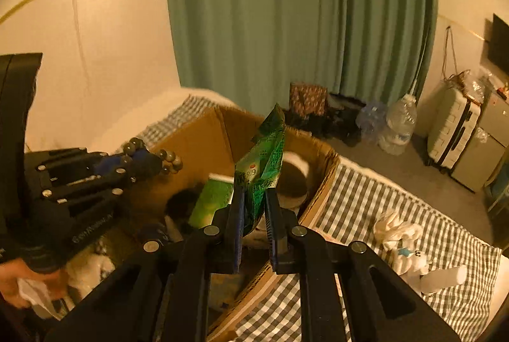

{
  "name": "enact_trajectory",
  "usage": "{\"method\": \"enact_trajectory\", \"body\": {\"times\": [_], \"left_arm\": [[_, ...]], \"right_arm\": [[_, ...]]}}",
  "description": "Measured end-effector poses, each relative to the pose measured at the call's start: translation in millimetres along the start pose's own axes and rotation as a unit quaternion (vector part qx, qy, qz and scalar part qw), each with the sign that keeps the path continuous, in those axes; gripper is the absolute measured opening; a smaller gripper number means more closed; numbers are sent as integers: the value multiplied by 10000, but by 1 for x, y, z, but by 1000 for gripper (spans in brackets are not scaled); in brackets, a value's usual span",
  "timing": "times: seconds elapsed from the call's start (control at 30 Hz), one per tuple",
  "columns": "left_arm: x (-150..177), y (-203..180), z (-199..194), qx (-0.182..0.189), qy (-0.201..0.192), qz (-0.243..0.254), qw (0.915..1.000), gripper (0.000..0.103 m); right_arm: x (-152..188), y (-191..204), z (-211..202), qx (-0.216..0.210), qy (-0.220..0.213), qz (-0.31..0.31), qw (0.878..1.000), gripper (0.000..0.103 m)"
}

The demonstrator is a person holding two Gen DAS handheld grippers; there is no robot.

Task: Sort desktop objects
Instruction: 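Carry the bead bracelet and green packet over the cardboard box with both grippers, then open both grippers to drop the bracelet and packet into the box, then withdraw both open grippers from the box back over the remaining items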

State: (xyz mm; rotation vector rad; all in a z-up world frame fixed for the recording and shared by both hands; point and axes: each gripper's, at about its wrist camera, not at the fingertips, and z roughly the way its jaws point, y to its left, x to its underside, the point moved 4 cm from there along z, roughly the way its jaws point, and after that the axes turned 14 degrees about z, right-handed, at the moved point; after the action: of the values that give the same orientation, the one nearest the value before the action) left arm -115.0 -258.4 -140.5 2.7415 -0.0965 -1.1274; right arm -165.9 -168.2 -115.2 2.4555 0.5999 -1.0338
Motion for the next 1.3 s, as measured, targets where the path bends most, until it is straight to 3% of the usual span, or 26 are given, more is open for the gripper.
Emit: {"method": "enact_trajectory", "body": {"times": [0.23, 0.4, 0.47, 0.5, 0.57, 0.77, 0.97, 1.13, 1.27, 1.3], "left_arm": [[8, -1, 18, 16, 297, 23, 9996, 11], [10, 3, 29, -57, 457, 52, 9989, 15], [9, 2, 26, -28, 399, 4, 9992, 25], [6, 3, 22, 13, 317, -38, 9995, 38], [2, 2, 13, -6, 132, -58, 9999, 55], [-9, -1, -8, -32, -243, -188, 9995, 56], [-23, -6, -30, 196, -544, -462, 9973, 71], [-35, -22, -49, 152, -819, -334, 9960, 80], [-44, -34, -61, 238, -1089, -328, 9932, 101], [-48, -36, -65, 229, -1163, -345, 9924, 103]], "right_arm": [[11, -16, 27, -59, 237, 12, 9997, 12], [21, -10, 42, 15, 315, -341, 9989, 13], [20, -10, 40, 73, 162, -390, 9991, 17], [19, -10, 38, 84, 102, -382, 9992, 25], [16, -16, 29, 78, -119, -307, 9994, 37], [-1, -25, -4, 188, -665, -125, 9975, 39], [-10, -35, -44, 313, -1138, -24, 9930, 45], [-14, -46, -79, 381, -1425, 93, 9890, 54], [-17, -52, -108, 447, -1670, 140, 9848, 61], [-18, -55, -117, 468, -1771, 184, 9829, 67]]}}
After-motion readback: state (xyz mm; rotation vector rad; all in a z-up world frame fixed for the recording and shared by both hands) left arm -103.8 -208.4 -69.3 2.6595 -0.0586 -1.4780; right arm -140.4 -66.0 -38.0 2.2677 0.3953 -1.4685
